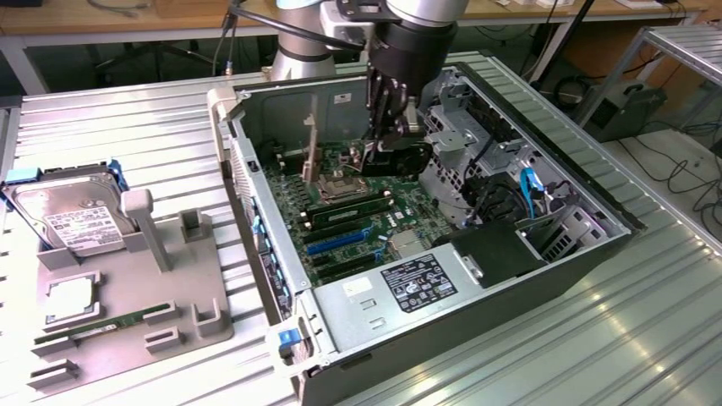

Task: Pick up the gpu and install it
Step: 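Insert the gpu into the slot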

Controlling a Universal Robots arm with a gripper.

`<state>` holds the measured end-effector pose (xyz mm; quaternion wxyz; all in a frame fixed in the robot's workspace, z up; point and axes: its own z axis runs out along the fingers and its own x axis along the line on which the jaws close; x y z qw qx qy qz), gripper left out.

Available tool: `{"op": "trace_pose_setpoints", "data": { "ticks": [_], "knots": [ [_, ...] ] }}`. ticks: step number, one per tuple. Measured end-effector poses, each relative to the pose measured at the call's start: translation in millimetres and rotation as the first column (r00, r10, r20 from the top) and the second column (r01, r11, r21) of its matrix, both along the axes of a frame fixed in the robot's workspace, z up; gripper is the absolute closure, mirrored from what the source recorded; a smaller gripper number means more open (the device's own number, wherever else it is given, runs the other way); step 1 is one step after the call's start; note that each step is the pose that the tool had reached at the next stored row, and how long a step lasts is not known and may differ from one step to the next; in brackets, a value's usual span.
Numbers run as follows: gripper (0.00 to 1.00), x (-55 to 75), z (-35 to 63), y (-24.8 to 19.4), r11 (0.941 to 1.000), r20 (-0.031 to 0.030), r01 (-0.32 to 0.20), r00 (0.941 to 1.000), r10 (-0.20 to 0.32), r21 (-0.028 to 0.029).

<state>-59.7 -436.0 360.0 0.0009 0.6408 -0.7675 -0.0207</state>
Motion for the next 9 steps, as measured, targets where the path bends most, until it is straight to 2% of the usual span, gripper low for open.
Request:
{"op": "trace_pose_setpoints", "data": {
  "ticks": [9],
  "knots": [
    [0.74, 5.2, -0.2, 1.0, 0.9978, 0.0, -0.067, 0.9978, 0.067, -0.0001]
  ]
}}
